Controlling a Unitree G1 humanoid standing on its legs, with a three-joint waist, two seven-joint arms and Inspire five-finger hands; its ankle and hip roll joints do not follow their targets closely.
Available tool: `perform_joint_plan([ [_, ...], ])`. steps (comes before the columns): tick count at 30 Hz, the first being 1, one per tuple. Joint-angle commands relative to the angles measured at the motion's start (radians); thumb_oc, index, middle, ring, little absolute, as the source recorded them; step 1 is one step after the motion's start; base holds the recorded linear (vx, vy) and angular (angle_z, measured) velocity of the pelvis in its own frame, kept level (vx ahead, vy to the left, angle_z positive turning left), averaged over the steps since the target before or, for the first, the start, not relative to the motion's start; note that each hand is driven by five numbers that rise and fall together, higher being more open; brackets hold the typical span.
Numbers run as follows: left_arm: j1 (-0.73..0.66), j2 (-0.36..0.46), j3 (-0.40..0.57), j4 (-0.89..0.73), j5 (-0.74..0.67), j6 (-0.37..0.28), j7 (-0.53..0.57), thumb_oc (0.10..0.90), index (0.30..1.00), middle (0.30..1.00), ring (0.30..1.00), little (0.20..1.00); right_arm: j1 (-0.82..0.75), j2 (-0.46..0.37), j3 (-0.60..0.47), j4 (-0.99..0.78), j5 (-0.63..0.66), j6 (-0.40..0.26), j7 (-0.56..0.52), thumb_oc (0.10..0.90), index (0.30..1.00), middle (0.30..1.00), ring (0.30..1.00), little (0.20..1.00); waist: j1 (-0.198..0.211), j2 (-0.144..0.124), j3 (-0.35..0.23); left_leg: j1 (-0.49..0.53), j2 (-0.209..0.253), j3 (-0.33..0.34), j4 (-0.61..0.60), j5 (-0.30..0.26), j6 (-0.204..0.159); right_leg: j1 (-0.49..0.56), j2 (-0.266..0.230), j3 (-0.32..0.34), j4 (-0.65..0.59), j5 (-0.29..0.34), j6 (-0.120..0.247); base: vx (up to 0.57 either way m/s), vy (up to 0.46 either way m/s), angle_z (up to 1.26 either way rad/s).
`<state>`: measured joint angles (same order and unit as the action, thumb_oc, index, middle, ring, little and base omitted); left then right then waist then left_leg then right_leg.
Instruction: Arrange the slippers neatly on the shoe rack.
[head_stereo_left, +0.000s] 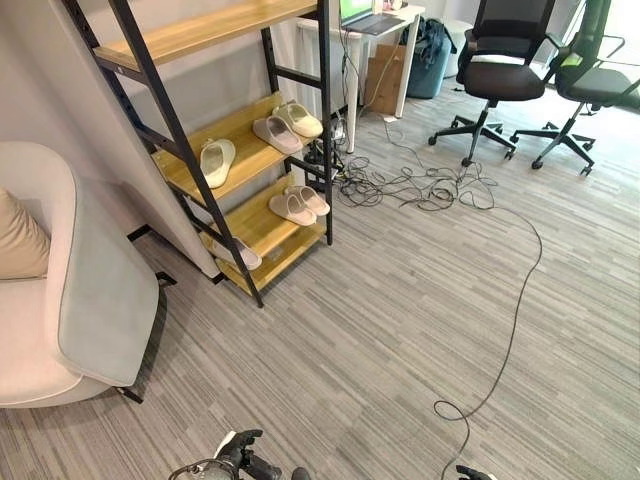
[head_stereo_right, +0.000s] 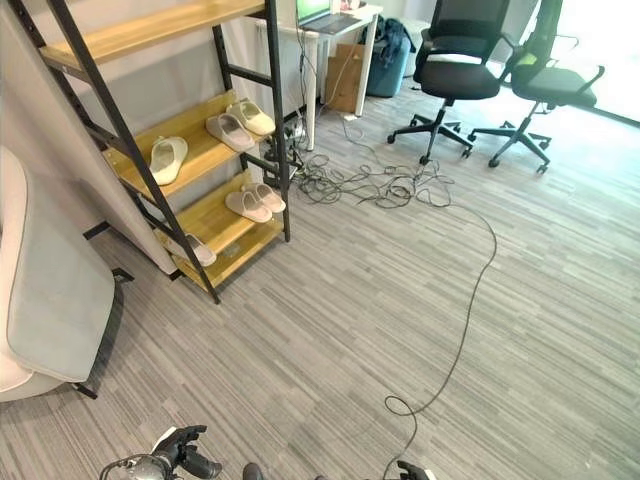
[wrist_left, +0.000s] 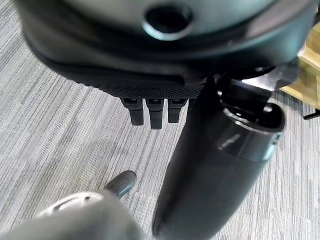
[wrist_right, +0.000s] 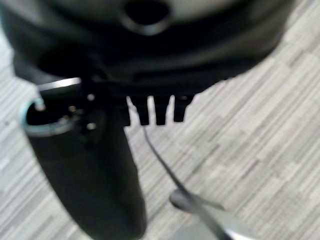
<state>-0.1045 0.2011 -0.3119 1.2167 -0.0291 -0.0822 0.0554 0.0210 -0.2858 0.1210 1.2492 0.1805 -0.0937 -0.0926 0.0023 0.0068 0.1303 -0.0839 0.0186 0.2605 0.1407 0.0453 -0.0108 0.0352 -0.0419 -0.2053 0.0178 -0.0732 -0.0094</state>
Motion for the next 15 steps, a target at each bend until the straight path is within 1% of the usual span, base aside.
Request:
perform_joint_plan([
  [1,-0.068,-0.022,-0.036,0.004,0.004,-0.032,0.018,0.800,0.900,0.900,0.900,0.900,0.004,-0.053,0.000,-0.007,0.038,-0.018,-0.020,0.800,0.900,0.900,0.900,0.900,0.030,-0.013,-0.001,-0.079,0.081,-0.062,0.117,-0.021,-0.088,-0.061,-0.047,0.027,0.105,0.002,0.083,0.15,-0.090,-0.14],
  [2,-0.068,-0.023,-0.040,0.000,-0.005,-0.032,0.021,0.800,0.900,0.900,0.900,0.900,0.004,-0.055,0.000,-0.002,0.041,-0.017,-0.021,0.800,0.900,0.900,0.900,0.900,0.033,-0.014,-0.004,-0.109,0.060,-0.075,0.109,-0.039,-0.075,-0.052,-0.046,0.022,0.099,-0.004,0.083,0.13,-0.057,-0.10],
  [3,-0.067,-0.022,-0.040,0.000,-0.005,-0.032,0.021,0.800,0.900,0.900,0.900,0.900,0.004,-0.055,0.000,-0.002,0.041,-0.017,-0.021,0.800,0.900,0.900,0.900,0.900,0.032,-0.014,-0.005,-0.110,0.059,-0.076,0.110,-0.040,-0.074,-0.052,-0.047,0.021,0.099,-0.005,0.083,0.20,-0.036,0.11],
  [4,-0.063,-0.022,-0.039,0.000,-0.009,-0.030,0.020,0.800,0.900,0.900,0.900,0.900,0.004,-0.056,-0.002,0.001,0.041,-0.015,-0.019,0.800,0.900,0.900,0.900,0.900,0.034,-0.012,-0.010,-0.116,0.048,-0.074,0.084,-0.036,-0.072,-0.041,-0.043,0.019,0.090,-0.008,0.086,0.16,0.001,0.22],
  [5,-0.060,-0.021,-0.038,0.001,-0.009,-0.030,0.018,0.800,0.900,0.900,0.900,0.900,0.004,-0.056,-0.002,0.003,0.040,-0.014,-0.018,0.800,0.900,0.900,0.900,0.900,0.037,-0.009,-0.016,-0.117,0.040,-0.067,0.058,-0.027,-0.072,-0.031,-0.039,0.017,0.084,-0.012,0.089,0.26,-0.004,0.21],
  [7,-0.051,-0.020,-0.034,0.009,0.001,-0.029,0.016,0.800,0.900,0.900,0.900,0.900,0.005,-0.055,-0.003,0.002,0.038,-0.014,-0.017,0.800,0.900,0.900,0.900,0.900,0.051,-0.003,-0.025,-0.145,0.019,-0.035,0.003,0.014,-0.074,0.006,-0.022,0.017,0.060,-0.023,0.092,0.31,0.015,0.13],
  [8,-0.046,-0.019,-0.027,0.011,0.005,-0.028,0.014,0.800,0.900,0.900,0.900,0.900,0.002,-0.055,-0.004,-0.005,0.035,-0.017,-0.016,0.800,0.900,0.900,0.900,0.900,0.064,0.008,-0.029,-0.161,0.007,-0.024,-0.041,0.037,-0.077,0.028,0.000,0.033,0.059,-0.040,0.093,0.26,0.031,0.06],
  [9,-0.046,-0.019,-0.027,0.011,0.005,-0.028,0.014,0.800,0.900,0.900,0.900,0.900,0.002,-0.055,-0.004,-0.005,0.034,-0.017,-0.016,0.800,0.900,0.900,0.900,0.900,0.066,0.007,-0.028,-0.157,0.006,-0.022,-0.045,0.038,-0.077,0.029,-0.001,0.035,0.060,-0.041,0.094,0.30,0.055,-0.02],
  [11,-0.030,-0.020,-0.018,0.015,0.011,-0.026,0.014,0.800,0.900,0.900,0.900,0.900,0.011,-0.053,-0.006,-0.011,0.019,-0.018,-0.015,0.800,0.900,0.900,0.900,0.900,0.077,0.007,-0.045,-0.146,-0.016,-0.046,-0.057,0.033,-0.060,0.054,-0.006,0.044,0.074,-0.065,0.102,0.28,0.064,-0.19],
  [12,-0.026,-0.020,-0.017,0.018,0.013,-0.026,0.013,0.800,0.900,0.900,0.900,0.900,0.012,-0.052,-0.008,-0.011,0.012,-0.016,-0.016,0.800,0.900,0.900,0.900,0.900,0.080,0.007,-0.049,-0.142,-0.023,-0.053,-0.056,0.031,-0.053,0.055,-0.016,0.045,0.095,-0.069,0.108,0.28,0.091,-0.47],
  [13,-0.023,-0.019,-0.014,0.019,0.009,-0.027,0.014,0.800,0.900,0.900,0.900,0.900,0.011,-0.050,-0.009,-0.011,0.006,-0.017,-0.015,0.800,0.900,0.900,0.900,0.900,0.082,0.007,-0.051,-0.124,-0.032,-0.054,-0.061,0.021,-0.039,0.043,-0.032,0.049,0.150,-0.064,0.122,0.23,0.110,-0.37],
  [14,-0.024,-0.015,-0.010,0.019,0.006,-0.026,0.016,0.800,0.900,0.900,0.900,0.900,0.007,-0.050,-0.008,-0.014,-0.003,-0.015,-0.014,0.800,0.900,0.900,0.900,0.900,0.080,0.010,-0.044,-0.101,-0.040,-0.056,-0.064,0.007,-0.024,0.009,-0.057,0.046,0.234,-0.051,0.136,0.22,0.156,-0.36],
  [15,-0.026,-0.014,-0.013,0.017,0.006,-0.026,0.017,0.800,0.900,0.900,0.900,0.900,-0.002,-0.052,-0.004,-0.021,-0.013,-0.013,-0.014,0.800,0.900,0.900,0.900,0.900,0.074,0.011,-0.034,-0.079,-0.054,-0.050,-0.069,-0.006,-0.003,-0.047,-0.090,0.050,0.345,0.030,0.161,0.14,0.157,-0.06],
])
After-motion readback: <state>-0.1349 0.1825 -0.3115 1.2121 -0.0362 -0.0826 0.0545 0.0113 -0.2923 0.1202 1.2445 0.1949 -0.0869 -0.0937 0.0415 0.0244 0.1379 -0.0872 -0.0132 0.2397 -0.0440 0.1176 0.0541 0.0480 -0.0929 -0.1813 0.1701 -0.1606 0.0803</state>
